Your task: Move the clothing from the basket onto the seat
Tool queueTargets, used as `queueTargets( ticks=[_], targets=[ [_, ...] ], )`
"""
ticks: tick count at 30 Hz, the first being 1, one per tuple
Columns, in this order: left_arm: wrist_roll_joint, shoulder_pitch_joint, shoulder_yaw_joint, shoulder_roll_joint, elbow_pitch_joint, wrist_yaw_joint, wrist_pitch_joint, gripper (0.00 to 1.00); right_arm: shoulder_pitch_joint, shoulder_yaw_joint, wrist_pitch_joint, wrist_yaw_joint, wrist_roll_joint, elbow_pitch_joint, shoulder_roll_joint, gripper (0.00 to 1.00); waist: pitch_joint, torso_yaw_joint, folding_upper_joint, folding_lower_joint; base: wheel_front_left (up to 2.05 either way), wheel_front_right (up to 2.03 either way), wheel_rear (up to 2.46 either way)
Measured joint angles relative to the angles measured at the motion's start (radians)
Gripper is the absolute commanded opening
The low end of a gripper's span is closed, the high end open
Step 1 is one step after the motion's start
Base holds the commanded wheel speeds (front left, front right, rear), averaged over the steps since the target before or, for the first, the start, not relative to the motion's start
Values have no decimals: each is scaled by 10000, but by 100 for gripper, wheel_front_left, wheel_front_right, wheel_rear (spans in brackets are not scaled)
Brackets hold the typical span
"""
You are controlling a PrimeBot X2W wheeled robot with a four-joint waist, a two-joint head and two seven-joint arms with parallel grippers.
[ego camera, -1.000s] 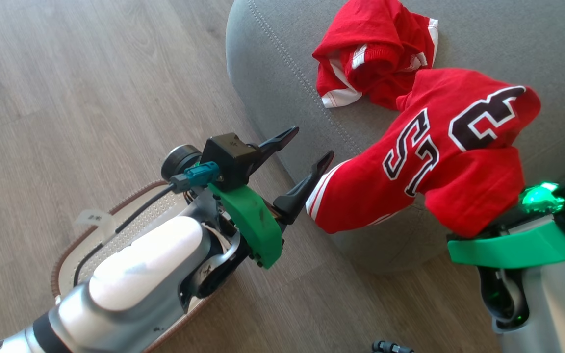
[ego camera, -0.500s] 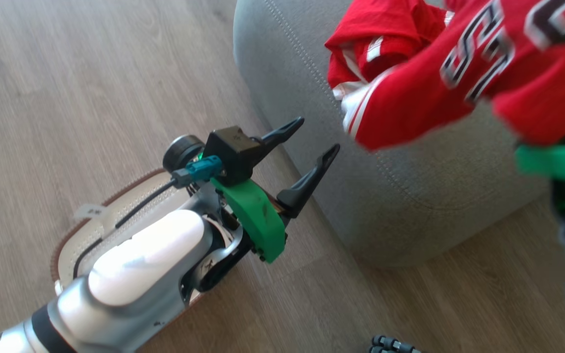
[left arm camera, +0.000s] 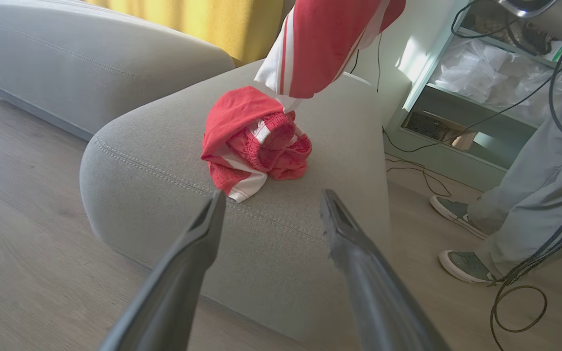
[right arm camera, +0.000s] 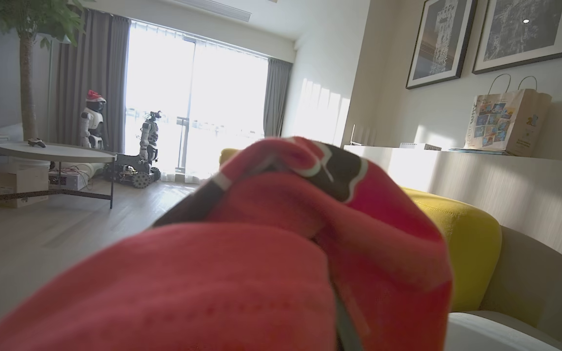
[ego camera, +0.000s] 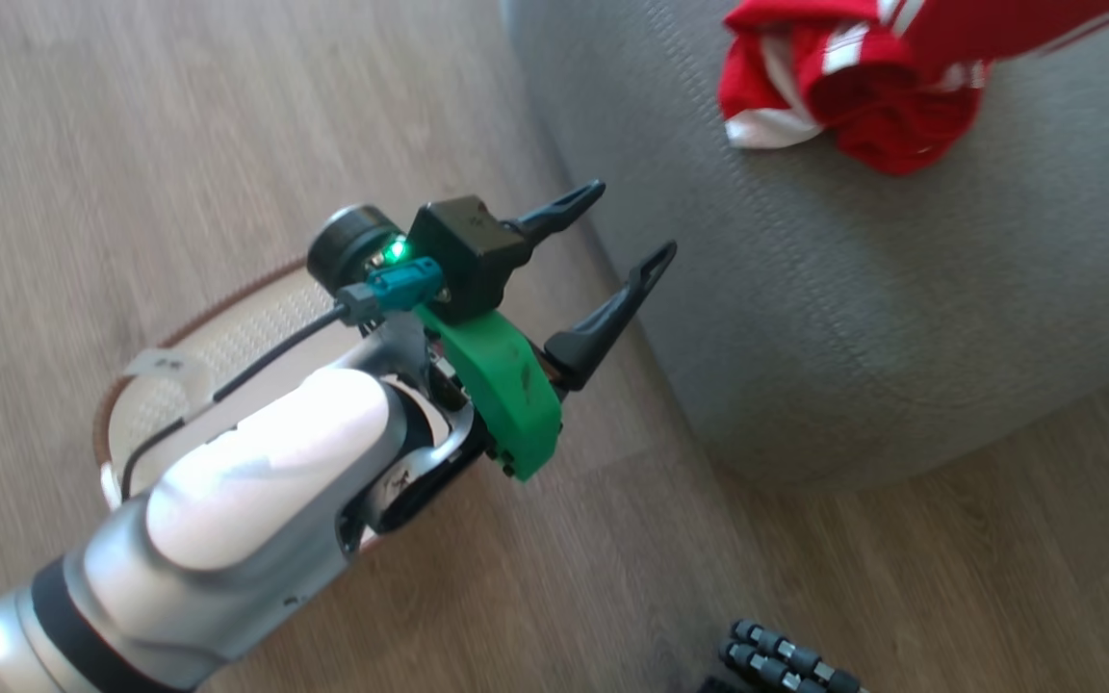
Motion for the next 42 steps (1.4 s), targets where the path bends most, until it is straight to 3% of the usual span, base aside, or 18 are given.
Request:
queueTargets(
  ticks=[5,13,22,23,25,26,31,42],
  targets=[
    [121,-428,6,146,-228,-4,263,100,-731,-178,12,0,-247,1501,-602,0,755,394,0,0,0,0,0],
    [259,-831,21,274,-353,-8,426,100,-1568,8,445,2,-554,3363,-681,0,1667,820,0,1,0,0,0],
    [259,-1034,29,309,-397,-79,495,100,-2092,479,2754,2,-1248,5852,-585,0,2143,1329,0,1,0,0,0],
    [259,-1034,29,311,-397,-79,470,100,-2181,548,3141,2,-1252,6065,-585,5,2141,1367,0,0,0,0,0],
    [259,-1033,29,311,-385,-81,407,100,-2284,838,3848,2,-1333,6326,-581,74,2107,1425,0,0,0,0,0],
    [259,-1033,31,309,-385,-81,399,100,-2303,959,4203,2,-1313,6414,-568,100,2087,1452,0,0,0,0,0],
    [255,-1032,35,272,-305,-79,272,100,-2305,1630,5404,2,-834,6403,-581,100,1961,1531,0,0,0,0,0],
    [125,-948,36,232,-88,-73,27,100,-2102,2767,6727,2,665,5423,-1058,100,1333,1447,0,0,0,0,0]
  ],
)
